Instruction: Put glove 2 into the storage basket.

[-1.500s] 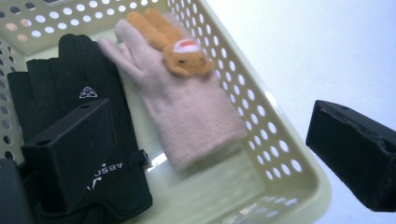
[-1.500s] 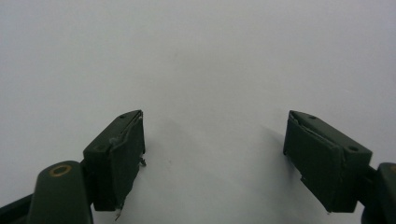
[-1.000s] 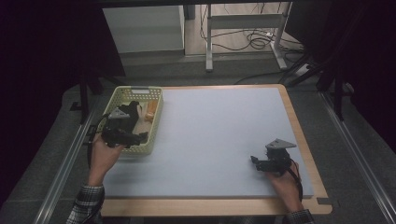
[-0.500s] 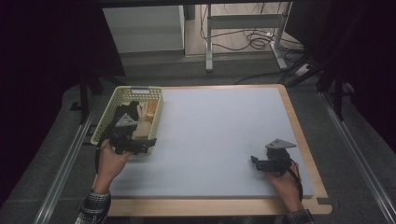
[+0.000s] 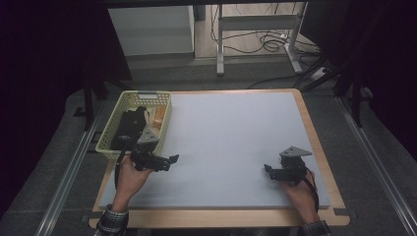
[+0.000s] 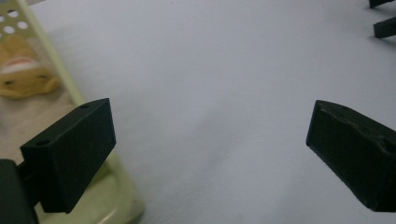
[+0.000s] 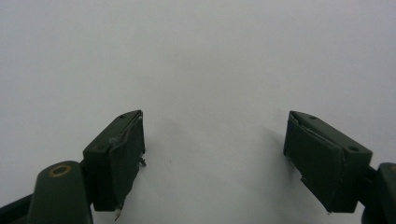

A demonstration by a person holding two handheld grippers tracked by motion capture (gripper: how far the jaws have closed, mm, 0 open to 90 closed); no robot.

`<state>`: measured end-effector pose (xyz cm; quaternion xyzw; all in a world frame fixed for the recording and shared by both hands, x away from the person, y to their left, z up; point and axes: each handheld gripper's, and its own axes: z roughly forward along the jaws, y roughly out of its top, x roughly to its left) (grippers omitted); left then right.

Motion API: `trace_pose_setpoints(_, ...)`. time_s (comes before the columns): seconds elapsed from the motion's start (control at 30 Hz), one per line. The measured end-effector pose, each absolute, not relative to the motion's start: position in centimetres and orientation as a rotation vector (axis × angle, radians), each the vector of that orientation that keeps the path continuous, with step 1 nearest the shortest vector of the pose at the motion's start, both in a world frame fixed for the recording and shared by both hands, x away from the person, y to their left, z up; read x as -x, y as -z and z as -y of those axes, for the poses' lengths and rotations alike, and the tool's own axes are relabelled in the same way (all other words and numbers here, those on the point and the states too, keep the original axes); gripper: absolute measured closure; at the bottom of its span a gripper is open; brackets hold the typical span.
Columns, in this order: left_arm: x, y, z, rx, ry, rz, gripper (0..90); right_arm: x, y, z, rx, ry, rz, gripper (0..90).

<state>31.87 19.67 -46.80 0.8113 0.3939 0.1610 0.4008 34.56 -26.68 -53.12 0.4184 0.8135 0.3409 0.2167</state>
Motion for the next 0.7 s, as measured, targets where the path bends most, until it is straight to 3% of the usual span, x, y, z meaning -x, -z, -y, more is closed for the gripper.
trace_pose_setpoints(0.7,-30.5,51.2,-15.8,-2.080,-0.332,-0.920,1.9,-34.6,53.1,26.7,-1.159,-0.944,-2.253,20.2)
